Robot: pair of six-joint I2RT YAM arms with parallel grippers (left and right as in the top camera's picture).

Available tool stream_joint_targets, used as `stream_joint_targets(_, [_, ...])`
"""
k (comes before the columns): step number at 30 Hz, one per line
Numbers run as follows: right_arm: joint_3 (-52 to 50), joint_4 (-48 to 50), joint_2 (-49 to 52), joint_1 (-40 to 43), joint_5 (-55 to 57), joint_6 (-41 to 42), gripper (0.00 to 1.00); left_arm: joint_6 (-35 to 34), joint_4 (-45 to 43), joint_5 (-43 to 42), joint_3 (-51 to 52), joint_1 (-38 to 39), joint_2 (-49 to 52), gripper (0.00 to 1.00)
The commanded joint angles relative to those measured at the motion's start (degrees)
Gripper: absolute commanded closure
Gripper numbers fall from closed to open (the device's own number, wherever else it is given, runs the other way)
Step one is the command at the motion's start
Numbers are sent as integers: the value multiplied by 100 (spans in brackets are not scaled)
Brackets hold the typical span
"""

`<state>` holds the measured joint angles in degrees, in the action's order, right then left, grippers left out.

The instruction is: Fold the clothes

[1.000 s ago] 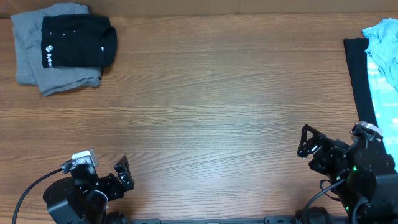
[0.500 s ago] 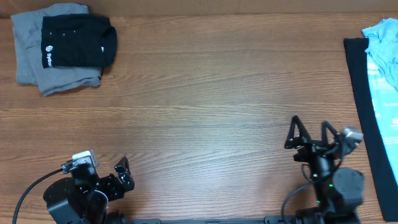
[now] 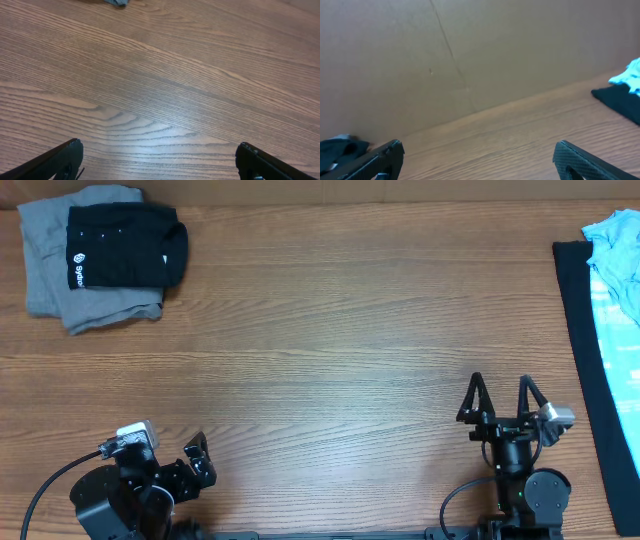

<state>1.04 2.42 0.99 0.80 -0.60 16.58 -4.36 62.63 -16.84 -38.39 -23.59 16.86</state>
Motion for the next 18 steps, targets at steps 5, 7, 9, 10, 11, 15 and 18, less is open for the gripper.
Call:
stream_joint_targets(5, [-59, -422, -83, 90, -57, -205, 0, -39, 0, 55, 0, 37, -42, 0])
stream_joint_targets(7, [-59, -750, -83, 87, -57, -199, 0, -39, 0, 55, 0, 37, -42, 0])
stream_joint_targets(9, [-59, -721, -83, 87, -68, -199, 0, -39, 0, 55, 0, 37, -42, 0])
stream_joint_targets(10, [-59, -721, -83, 87, -57, -199, 0, -39, 0, 55, 0, 37, -42, 0])
stream_joint_targets(11, [-59, -721, -83, 87, -59, -199, 0, -39, 0, 55, 0, 37, -42, 0])
stream_joint_targets(15, [-59, -721, -83, 87, -57, -199, 0, -39, 0, 55, 0, 37, -39, 0])
stream_joint_targets(18, [-59, -721, -83, 87, -57, -199, 0, -39, 2, 55, 0, 37, -42, 0])
